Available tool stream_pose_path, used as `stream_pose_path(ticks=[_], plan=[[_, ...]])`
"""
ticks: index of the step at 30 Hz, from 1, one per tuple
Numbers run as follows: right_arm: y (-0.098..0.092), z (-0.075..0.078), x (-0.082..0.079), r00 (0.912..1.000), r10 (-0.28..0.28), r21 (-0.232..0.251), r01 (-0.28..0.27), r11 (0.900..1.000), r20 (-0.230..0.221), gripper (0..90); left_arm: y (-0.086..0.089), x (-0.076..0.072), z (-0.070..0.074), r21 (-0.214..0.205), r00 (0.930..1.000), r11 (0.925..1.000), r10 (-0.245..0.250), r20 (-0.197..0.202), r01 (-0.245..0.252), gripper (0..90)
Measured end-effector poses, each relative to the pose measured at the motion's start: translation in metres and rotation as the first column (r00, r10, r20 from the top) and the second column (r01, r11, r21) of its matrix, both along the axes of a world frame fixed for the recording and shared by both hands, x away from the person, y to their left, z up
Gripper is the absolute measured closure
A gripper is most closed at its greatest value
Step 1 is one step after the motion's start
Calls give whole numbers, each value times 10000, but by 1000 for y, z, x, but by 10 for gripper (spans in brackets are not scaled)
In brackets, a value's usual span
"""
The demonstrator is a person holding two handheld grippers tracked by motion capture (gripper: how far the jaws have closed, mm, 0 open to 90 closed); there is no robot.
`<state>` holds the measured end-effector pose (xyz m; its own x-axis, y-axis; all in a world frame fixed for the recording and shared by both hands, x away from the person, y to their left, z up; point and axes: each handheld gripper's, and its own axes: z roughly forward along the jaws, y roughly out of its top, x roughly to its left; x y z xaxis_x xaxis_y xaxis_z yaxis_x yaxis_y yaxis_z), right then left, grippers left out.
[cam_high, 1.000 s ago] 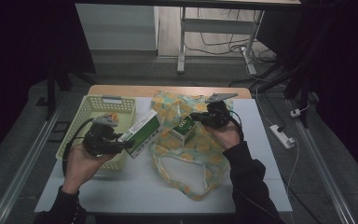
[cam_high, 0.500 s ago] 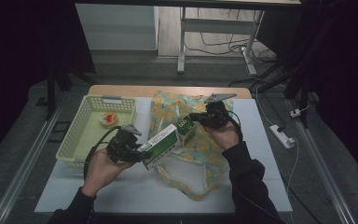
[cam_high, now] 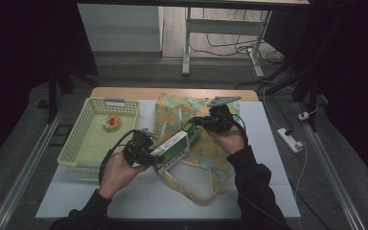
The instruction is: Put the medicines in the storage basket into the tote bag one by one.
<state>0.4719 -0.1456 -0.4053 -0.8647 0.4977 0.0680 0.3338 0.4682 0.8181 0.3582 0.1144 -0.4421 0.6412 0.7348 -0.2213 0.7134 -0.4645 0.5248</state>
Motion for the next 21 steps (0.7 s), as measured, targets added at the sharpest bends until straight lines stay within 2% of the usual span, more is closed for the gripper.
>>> stream_pose_path(ticks=[7,21], plan=[[1,1,-1,10000,65,5,-65,10000,-6,900,-6,8,-2,141,10000,9999,56,-71,-55,620],[2,1,-1,9999,100,-1,-100,10000,-46,900,-23,27,-1,244,9997,9996,168,178,-172,620]])
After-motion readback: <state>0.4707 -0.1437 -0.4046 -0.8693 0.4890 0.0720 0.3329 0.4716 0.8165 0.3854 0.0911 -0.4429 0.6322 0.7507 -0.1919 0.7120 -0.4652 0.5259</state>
